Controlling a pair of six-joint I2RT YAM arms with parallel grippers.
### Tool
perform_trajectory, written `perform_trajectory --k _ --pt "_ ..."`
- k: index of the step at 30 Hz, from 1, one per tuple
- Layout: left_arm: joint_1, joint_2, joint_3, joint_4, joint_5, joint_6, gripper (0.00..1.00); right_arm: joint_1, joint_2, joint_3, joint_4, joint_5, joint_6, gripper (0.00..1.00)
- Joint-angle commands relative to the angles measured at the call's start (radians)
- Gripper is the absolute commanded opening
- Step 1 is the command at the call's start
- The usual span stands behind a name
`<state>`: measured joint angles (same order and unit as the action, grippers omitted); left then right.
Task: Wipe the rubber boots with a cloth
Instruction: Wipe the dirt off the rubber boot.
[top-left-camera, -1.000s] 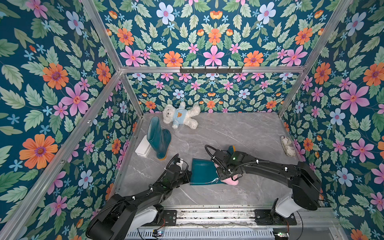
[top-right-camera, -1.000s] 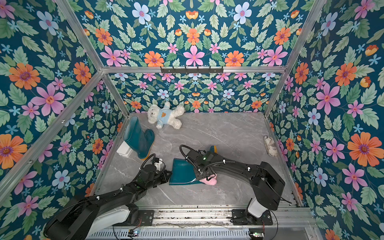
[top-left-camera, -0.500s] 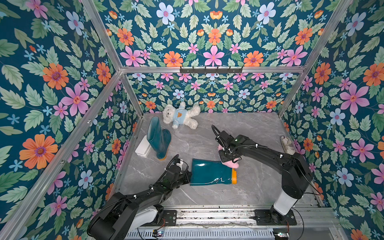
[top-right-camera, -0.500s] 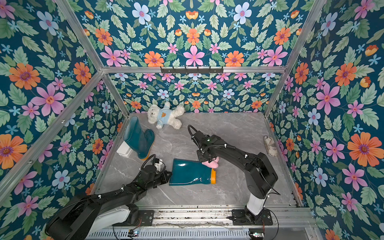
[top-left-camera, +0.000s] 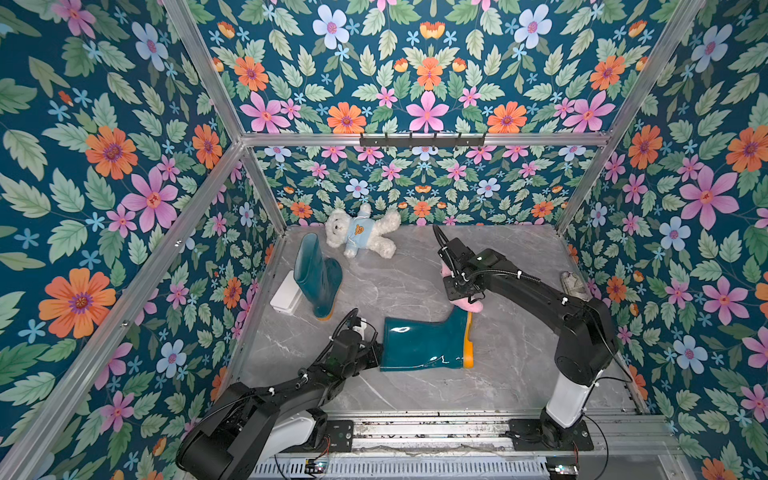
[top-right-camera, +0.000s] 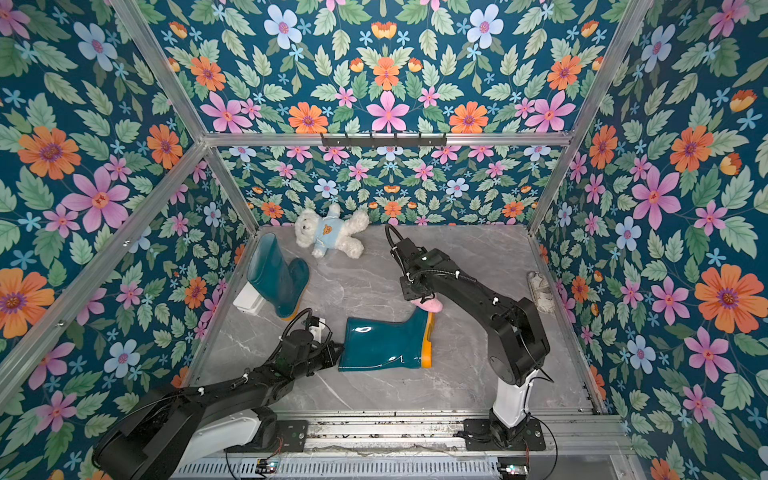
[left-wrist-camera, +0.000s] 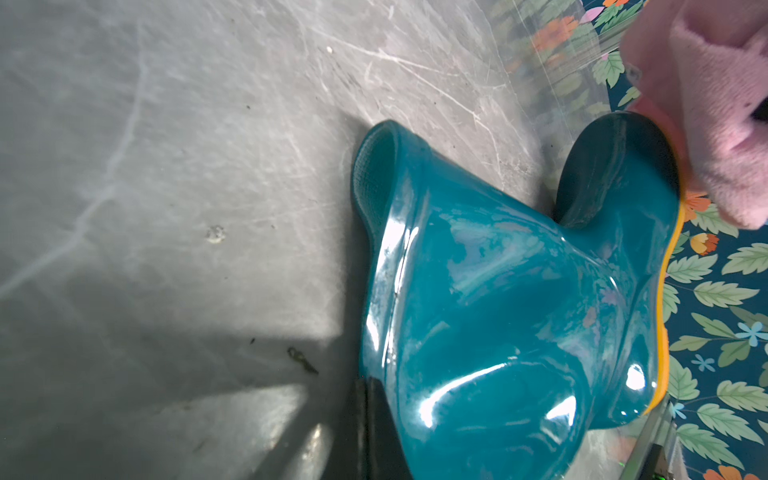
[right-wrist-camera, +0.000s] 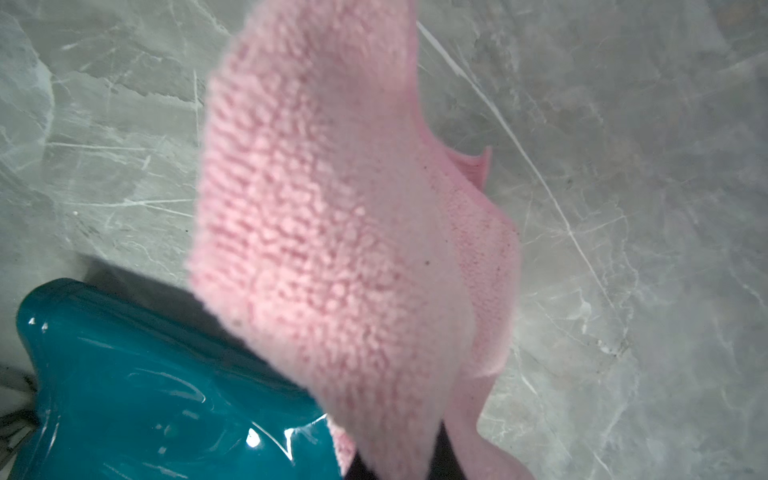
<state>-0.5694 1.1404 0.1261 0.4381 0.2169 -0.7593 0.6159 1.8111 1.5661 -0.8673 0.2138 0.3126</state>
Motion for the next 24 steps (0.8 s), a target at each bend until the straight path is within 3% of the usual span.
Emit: perform_trajectory --k 1,8,18,24 --pt "0.004 0.002 0.001 -0.047 -0.028 0.002 0.00 0.001 0.009 -0.009 -0.035 0.002 -0.008 0.00" --pt "0.005 0.020 0.007 -0.037 -0.024 0.002 0.00 0.014 -0.040 -0.162 0.017 -0.093 0.041 0.00" --pt "0.005 0.045 0.012 -0.015 -0.018 -0.004 0.00 0.121 -0.056 -0.242 0.044 -0.137 0.116 0.00" --pt "0.005 0.049 0.017 -0.015 -0.018 -0.005 0.00 0.168 -0.123 -0.385 0.113 -0.215 0.202 0.00"
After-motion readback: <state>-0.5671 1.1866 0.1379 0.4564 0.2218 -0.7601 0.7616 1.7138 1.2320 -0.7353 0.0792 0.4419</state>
